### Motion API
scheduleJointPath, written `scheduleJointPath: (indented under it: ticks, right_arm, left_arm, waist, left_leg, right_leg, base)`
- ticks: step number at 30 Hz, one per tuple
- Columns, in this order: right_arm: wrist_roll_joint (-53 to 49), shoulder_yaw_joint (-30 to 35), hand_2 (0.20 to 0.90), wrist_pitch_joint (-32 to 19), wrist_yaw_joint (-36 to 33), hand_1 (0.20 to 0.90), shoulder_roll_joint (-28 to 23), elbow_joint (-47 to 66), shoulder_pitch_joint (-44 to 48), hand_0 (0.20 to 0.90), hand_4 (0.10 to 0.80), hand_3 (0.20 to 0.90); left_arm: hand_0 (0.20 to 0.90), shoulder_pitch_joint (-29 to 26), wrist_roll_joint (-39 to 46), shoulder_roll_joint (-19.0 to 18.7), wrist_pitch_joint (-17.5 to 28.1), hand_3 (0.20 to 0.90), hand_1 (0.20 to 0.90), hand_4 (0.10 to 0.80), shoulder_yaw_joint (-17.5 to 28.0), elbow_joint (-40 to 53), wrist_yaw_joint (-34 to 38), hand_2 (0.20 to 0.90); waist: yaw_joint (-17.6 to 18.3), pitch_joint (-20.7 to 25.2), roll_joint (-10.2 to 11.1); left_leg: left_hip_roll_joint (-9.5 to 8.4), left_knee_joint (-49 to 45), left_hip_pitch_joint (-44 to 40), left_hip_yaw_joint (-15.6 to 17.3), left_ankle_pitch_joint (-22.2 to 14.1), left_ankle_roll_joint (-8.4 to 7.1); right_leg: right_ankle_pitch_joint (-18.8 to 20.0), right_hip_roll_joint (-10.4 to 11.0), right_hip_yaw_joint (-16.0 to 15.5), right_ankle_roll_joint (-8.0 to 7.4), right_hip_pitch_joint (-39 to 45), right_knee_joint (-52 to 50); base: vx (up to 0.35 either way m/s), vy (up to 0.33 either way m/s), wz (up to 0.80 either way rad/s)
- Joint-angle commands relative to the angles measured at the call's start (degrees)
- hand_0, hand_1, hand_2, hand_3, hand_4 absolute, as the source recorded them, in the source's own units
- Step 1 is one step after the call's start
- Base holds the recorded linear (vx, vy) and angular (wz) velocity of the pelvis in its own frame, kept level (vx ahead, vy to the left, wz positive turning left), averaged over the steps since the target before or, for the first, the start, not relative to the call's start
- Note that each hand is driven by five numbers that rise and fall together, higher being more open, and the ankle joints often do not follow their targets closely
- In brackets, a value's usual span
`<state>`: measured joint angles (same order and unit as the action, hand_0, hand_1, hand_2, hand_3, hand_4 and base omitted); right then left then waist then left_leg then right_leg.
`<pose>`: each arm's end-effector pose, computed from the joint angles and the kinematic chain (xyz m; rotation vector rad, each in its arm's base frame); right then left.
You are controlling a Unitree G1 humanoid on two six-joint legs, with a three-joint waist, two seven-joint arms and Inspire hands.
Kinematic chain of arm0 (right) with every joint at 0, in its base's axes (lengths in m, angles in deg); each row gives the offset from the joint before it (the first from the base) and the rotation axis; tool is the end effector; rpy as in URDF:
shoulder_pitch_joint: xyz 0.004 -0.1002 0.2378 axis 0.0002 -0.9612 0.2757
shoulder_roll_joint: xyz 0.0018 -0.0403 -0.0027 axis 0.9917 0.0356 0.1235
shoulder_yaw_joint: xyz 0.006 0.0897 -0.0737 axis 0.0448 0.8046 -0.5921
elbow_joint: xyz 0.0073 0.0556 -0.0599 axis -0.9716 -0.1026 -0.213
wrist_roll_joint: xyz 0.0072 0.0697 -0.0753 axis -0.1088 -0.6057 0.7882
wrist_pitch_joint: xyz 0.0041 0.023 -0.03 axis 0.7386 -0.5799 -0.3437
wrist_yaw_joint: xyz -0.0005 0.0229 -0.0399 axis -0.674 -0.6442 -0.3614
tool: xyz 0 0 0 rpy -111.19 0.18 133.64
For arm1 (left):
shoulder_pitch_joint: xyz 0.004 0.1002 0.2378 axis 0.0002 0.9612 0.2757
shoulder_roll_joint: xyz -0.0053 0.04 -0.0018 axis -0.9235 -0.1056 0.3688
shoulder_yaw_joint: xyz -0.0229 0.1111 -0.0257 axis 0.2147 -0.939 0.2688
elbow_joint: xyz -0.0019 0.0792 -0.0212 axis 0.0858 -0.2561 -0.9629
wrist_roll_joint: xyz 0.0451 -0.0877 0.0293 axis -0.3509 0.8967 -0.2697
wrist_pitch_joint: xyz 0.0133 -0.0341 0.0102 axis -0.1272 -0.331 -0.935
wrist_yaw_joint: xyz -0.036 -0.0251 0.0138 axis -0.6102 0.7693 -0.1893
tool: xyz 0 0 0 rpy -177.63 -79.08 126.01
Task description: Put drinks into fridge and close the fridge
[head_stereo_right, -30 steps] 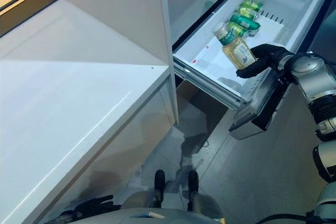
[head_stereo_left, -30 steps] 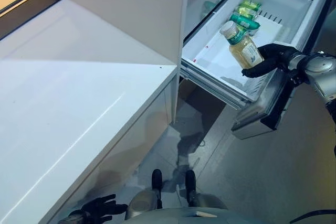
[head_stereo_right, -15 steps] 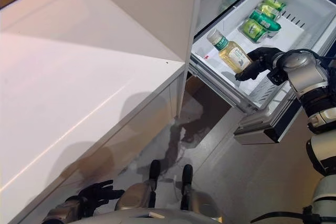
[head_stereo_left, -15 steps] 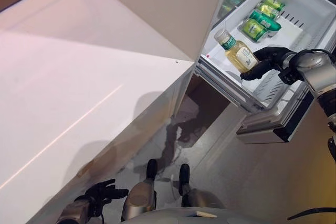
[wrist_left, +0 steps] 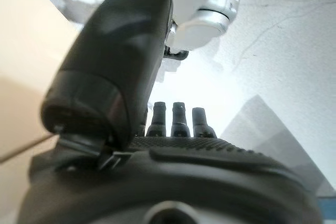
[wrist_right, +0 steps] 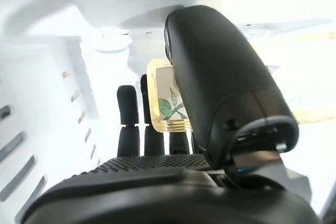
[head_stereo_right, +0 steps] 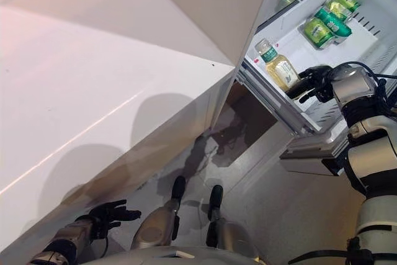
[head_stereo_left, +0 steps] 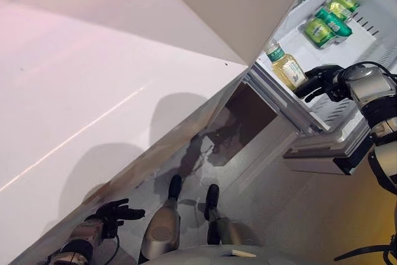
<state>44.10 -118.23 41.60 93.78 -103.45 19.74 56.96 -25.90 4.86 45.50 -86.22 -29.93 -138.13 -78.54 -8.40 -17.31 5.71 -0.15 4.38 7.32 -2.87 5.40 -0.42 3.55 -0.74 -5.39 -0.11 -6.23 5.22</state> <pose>0.3450 -0.3126 0.2168 -0.6951 0.6353 -0.0147 0.1266 0.2947 -0.0852 0.0977 1.1258 0.2072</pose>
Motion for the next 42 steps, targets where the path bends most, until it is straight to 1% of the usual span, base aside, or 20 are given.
scheduleJointPath:
  ticks: [1,6,8,14,17,18,19,20,21,22,24,25,34,42]
  right_arm:
    - [2.3,-3.5,0.3,-0.5,-0.2,0.3,-2.1,-1.1,12.1,0.3,0.1,0.2]
    - [4.4,-3.6,0.3,-0.4,1.8,0.3,-2.4,-4.3,12.3,0.3,0.1,0.2]
    - [6.8,-3.5,0.3,-1.1,3.4,0.3,-2.5,-6.1,11.8,0.3,0.1,0.2]
    - [9.9,-3.0,0.3,-1.3,5.9,0.3,-2.4,-9.1,11.3,0.3,0.1,0.2]
    - [10.4,-2.8,0.3,-1.6,5.8,0.3,-2.4,-10.6,11.2,0.3,0.1,0.2]
    - [10.6,-2.7,0.312,-1.7,5.8,0.312,-2.3,-11.2,11.3,0.312,0.114,0.214]
    - [10.5,-2.7,0.34,-1.6,5.6,0.34,-2.4,-11.4,11.4,0.34,0.147,0.247]
    - [10.7,-2.4,0.34,-1.8,5.5,0.34,-2.3,-11.8,11.2,0.34,0.147,0.247]
    - [10.9,-2.2,0.401,-2.1,5.5,0.401,-2.3,-12.1,11.0,0.401,0.218,0.318]
    - [11.0,-2.1,0.502,-2.3,5.4,0.502,-2.3,-12.4,11.0,0.502,0.336,0.436]
    - [11.1,-1.9,0.752,-2.7,5.6,0.752,-2.2,-13.1,11.0,0.752,0.627,0.727]
    - [11.3,-1.7,0.9,-2.7,5.3,0.9,-2.1,-13.3,10.8,0.9,0.8,0.9]
    - [11.6,-1.0,0.9,-3.6,4.3,0.9,-2.0,-14.7,11.1,0.9,0.8,0.9]
    - [10.1,-0.2,0.9,-4.2,0.9,0.9,-2.1,-14.9,10.8,0.9,0.8,0.9]
  left_arm:
    - [0.9,1.0,1.8,-3.3,0.5,0.9,0.9,0.8,-3.5,-1.3,0.5,0.9]
    - [0.9,0.0,2.7,-3.6,0.2,0.9,0.9,0.8,-4.0,-0.3,0.9,0.9]
    - [0.9,-0.3,2.5,-3.4,0.3,0.9,0.9,0.8,-3.9,-0.2,0.9,0.9]
    - [0.9,-1.1,2.0,-3.5,-0.4,0.9,0.9,0.8,-4.0,0.4,0.7,0.9]
    - [0.9,-1.4,1.7,-3.5,-0.7,0.9,0.9,0.8,-3.7,0.5,0.5,0.9]
    - [0.9,-1.5,1.6,-3.6,-0.6,0.9,0.9,0.8,-3.8,0.5,0.5,0.9]
    - [0.9,-1.6,1.6,-3.6,-0.8,0.9,0.9,0.8,-3.9,0.7,0.5,0.9]
    - [0.9,-1.6,1.3,-3.6,-0.8,0.9,0.9,0.8,-3.8,0.7,0.3,0.9]
    - [0.9,-1.6,1.2,-3.6,-0.8,0.9,0.9,0.8,-3.8,0.7,0.2,0.9]
    - [0.9,-1.6,1.1,-3.6,-0.9,0.9,0.9,0.8,-3.9,0.8,0.2,0.9]
    - [0.9,-1.7,0.9,-3.6,-1.1,0.9,0.9,0.8,-4.0,1.0,0.3,0.9]
    - [0.9,-1.7,1.0,-3.6,-1.2,0.9,0.9,0.8,-4.1,1.1,0.4,0.9]
    - [0.9,-1.9,0.3,-3.6,-1.4,0.9,0.9,0.8,-3.9,1.0,-0.2,0.9]
    - [0.9,-1.6,-0.6,-3.7,-1.5,0.9,0.9,0.8,-3.7,0.8,-0.7,0.9]
  waist:
    - [-0.5,1.1,-0.3]
    - [-0.9,-0.2,-0.9]
    - [-1.0,-0.3,-1.1]
    - [-1.4,-0.5,-1.2]
    - [-1.6,-0.6,-1.3]
    - [-1.6,-0.7,-1.3]
    - [-1.7,-0.7,-1.4]
    - [-1.8,-0.7,-1.4]
    - [-1.8,-0.6,-1.4]
    - [-1.9,-0.5,-1.4]
    - [-2.0,-0.4,-1.3]
    - [-2.1,-0.4,-1.3]
    - [-2.3,0.0,-1.4]
    - [-2.3,0.8,-1.1]
  left_leg:
    - [-1.08,-1.5,4.0,-0.1,-2.4,-0.32]
    - [-1.24,-1.9,5.8,-0.6,-2.1,-0.42]
    - [-1.43,-2.0,6.4,-0.7,-2.0,-0.46]
    - [-1.65,-2.1,7.2,-0.8,-1.8,-0.49]
    - [-1.72,-2.3,7.5,-0.7,-1.8,-0.47]
    - [-1.76,-2.3,7.6,-0.7,-1.9,-0.46]
    - [-1.8,-2.3,7.6,-0.8,-1.8,-0.47]
    - [-1.85,-2.4,7.7,-0.8,-1.9,-0.45]
    - [-1.87,-2.4,7.7,-0.8,-1.9,-0.45]
    - [-1.89,-2.4,7.7,-0.8,-1.9,-0.44]
    - [-1.92,-2.5,7.7,-0.9,-2.0,-0.41]
    - [-1.93,-2.6,7.7,-0.9,-2.0,-0.4]
    - [-1.97,-2.8,7.8,-0.8,-2.1,-0.34]
    - [-1.79,-2.6,7.0,-0.5,-2.2,-0.27]
  right_leg:
    - [-0.5,-1.3,-0.2,-2.55,-3.1,-3.2]
    - [-0.6,-1.1,-0.6,-2.47,-4.6,-3.9]
    - [-0.7,-1.1,-0.9,-2.44,-5.1,-4.0]
    - [-0.8,-0.9,-1.2,-2.48,-5.8,-4.2]
    - [-0.8,-0.8,-1.3,-2.51,-6.1,-4.4]
    - [-0.8,-0.8,-1.4,-2.52,-6.2,-4.4]
    - [-0.8,-0.7,-1.5,-2.53,-6.2,-4.4]
    - [-0.8,-0.7,-1.5,-2.53,-6.2,-4.4]
    - [-0.8,-0.7,-1.6,-2.54,-6.2,-4.4]
    - [-0.8,-0.7,-1.6,-2.54,-6.2,-4.4]
    - [-0.8,-0.7,-1.6,-2.58,-6.2,-4.5]
    - [-0.8,-0.7,-1.7,-2.58,-6.2,-4.5]
    - [-0.8,-0.7,-1.6,-2.65,-6.3,-4.6]
    - [-0.7,-0.8,-1.5,-2.76,-5.7,-4.4]
  base:
    - [-0.043,-0.021,0.01]
    - [-0.04,-0.012,0.05]
    - [-0.01,0.0,0.02]
    - [-0.009,0.003,0.05]
    - [0.0,0.0,0.0]
    - [0.0,0.0,0.0]
    - [0.0,0.0,0.0]
    - [0.0,0.0,0.0]
    - [0.0,0.0,0.0]
    - [0.0,0.0,0.0]
    - [0.0,0.0,0.0]
    - [0.0,0.0,0.0]
    - [0.0,0.0,0.0]
    - [0.0,0.0,0.0]
